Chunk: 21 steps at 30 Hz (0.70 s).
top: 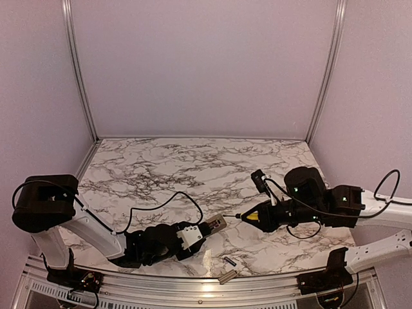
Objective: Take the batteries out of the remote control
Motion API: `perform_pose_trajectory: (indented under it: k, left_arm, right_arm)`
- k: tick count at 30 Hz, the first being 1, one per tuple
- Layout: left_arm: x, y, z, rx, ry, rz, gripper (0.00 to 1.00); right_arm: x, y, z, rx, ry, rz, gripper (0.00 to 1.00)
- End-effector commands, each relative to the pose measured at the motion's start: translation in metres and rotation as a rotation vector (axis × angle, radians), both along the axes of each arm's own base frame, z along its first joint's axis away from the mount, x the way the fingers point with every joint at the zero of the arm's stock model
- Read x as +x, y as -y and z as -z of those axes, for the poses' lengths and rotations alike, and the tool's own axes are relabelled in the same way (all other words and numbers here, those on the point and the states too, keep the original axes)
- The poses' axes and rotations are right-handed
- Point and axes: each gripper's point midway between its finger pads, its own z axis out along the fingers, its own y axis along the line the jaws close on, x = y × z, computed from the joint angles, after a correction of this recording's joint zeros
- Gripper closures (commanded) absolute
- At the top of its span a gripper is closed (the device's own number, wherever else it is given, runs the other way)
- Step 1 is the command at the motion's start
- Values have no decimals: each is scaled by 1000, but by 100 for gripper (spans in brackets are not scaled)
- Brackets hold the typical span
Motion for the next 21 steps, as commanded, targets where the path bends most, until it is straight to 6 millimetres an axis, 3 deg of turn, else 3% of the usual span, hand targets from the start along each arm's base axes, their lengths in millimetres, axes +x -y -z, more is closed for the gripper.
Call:
perform_pose_trajectory:
  k: [1,10,13,21]
  left_arm:
    - [-7,5,-15,-57,-10,47,100]
    - [-37,17,-3,-17,-95,231,100]
    - [-45,18,0,-5,-114,277,100]
    - [-63,16,6,19,-137,377,100]
  right_arm:
    - [-11,3,-7,-85,-24,-45,100]
    - [-34,-7,-19,-241,78,-271,100]
    - [-29,-6,-13,-330,135,-278,100]
    - [-55,-16,6,-379,145,-465,100]
